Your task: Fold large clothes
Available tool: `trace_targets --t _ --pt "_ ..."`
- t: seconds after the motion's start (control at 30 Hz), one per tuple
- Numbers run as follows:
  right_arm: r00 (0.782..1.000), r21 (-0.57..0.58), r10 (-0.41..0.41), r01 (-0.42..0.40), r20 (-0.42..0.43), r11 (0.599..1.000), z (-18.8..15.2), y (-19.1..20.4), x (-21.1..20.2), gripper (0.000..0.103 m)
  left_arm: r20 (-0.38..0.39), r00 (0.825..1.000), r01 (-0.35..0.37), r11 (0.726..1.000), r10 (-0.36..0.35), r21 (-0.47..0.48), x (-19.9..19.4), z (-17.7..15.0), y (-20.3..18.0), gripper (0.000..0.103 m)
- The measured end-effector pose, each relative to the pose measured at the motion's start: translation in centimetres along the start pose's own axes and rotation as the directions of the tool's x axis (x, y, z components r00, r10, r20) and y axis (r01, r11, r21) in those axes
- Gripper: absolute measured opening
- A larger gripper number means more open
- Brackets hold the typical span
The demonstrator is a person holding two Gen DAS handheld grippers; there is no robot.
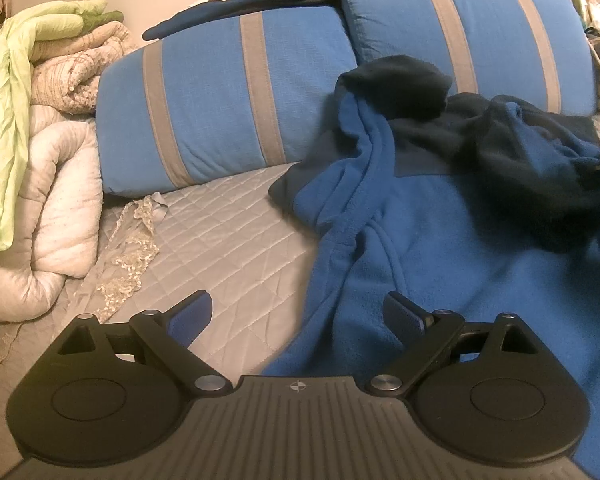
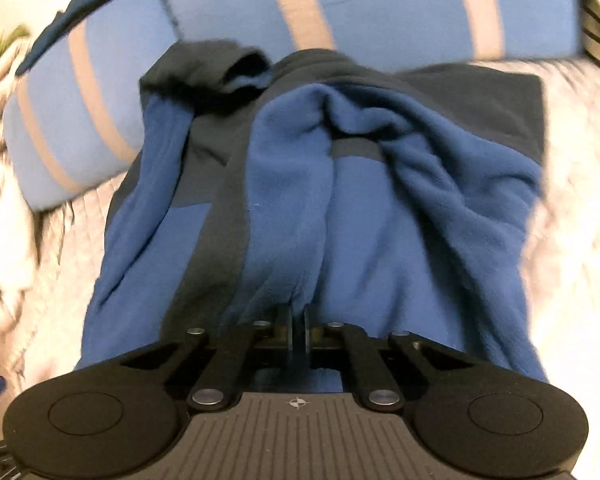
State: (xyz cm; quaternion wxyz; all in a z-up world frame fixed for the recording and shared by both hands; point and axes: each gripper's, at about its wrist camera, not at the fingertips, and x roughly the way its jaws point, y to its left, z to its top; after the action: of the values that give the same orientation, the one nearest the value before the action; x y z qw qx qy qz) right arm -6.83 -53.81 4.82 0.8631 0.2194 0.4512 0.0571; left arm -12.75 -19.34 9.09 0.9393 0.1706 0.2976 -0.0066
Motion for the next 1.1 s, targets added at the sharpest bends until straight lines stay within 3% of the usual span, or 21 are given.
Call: trace_targets --t 0.1,0.2,0.33,0.5,0.63,0.7,0.77,0.8,0.83,0.87,0.9,0.97,1.03,1.1 --pt "1.0 0.091 -0.013 0.015 -0.026 0.996 -0.8 -2.3 -1.3 0.007 0.0 1.0 0.0 1.0 0.0 0.0 0.0 0.0 0.0 0.094" --pt "0.994 0.258 0.054 -0.029 -0.091 0.966 -1.9 -5.1 -1.7 0.007 -0.001 1.0 0.0 1.0 0.0 0.0 0.0 0.1 0.0 0.094" --pt "0.99 0.301 0.086 -0.049 -0.11 0.952 -3.2 -5.5 -2.2 0.007 0.0 1.0 -0.009 1.0 0.009 0.008 0.0 0.2 -0.2 0.094" --pt "0.967 0.416 0.239 -0.182 -0.091 0.891 -3.7 -5.1 -2.3 0.007 -0.001 1.0 -0.013 1.0 0.013 0.011 0.1 0.2 -0.3 0.094" --pt "0.923 0.459 0.384 -0.335 -0.016 0.823 -2.6 -2.6 -1.8 0.007 0.0 1.0 -0.02 1.0 0.02 0.016 0.1 0.2 -0.4 0.094" --pt "0.877 0.475 0.477 -0.442 0.053 0.76 -2.1 -1.4 -1.6 0.007 0.0 1.0 -0.02 1.0 0.02 0.016 0.1 0.2 -0.4 0.094" --pt "0.816 0.489 0.565 -0.545 0.121 0.682 -1.8 -0.9 -1.4 0.007 0.0 1.0 -0.019 1.0 0.019 0.014 0.0 0.2 -0.3 0.094" --pt "0.8 0.49 0.586 -0.565 0.129 0.664 -1.8 -0.7 -1.1 0.007 -0.001 1.0 -0.018 1.0 0.018 0.012 0.1 0.2 -0.3 0.094" --pt "0.805 0.483 0.582 -0.559 0.119 0.674 -1.8 -0.6 -1.0 0.007 -0.001 1.0 -0.018 1.0 0.018 0.011 0.1 0.2 -0.3 0.094" --pt "0.833 0.469 0.547 -0.518 0.085 0.716 -1.5 -0.5 -1.0 0.007 -0.001 1.0 -0.02 1.0 0.02 0.011 0.1 0.2 -0.3 0.094" --pt "0.882 0.436 0.47 -0.437 0.035 0.787 -1.5 -0.5 -0.9 0.007 0.0 1.0 -0.022 1.0 0.022 0.013 0.1 0.2 -0.3 0.094" --pt "0.935 0.364 0.354 -0.321 -0.026 0.874 -1.7 -0.8 -0.6 0.007 0.001 1.0 -0.024 1.0 0.024 0.015 0.1 0.2 -0.4 0.094" --pt "0.96 0.286 0.27 -0.24 -0.069 0.928 -1.9 -1.2 -0.5 0.007 0.002 1.0 -0.024 1.0 0.024 0.014 0.1 0.2 -0.3 0.094" --pt "0.968 0.231 0.238 -0.213 -0.086 0.949 -2.1 -1.5 -0.7 0.009 0.002 1.0 -0.025 1.0 0.025 0.015 0.1 0.1 -0.3 0.094"
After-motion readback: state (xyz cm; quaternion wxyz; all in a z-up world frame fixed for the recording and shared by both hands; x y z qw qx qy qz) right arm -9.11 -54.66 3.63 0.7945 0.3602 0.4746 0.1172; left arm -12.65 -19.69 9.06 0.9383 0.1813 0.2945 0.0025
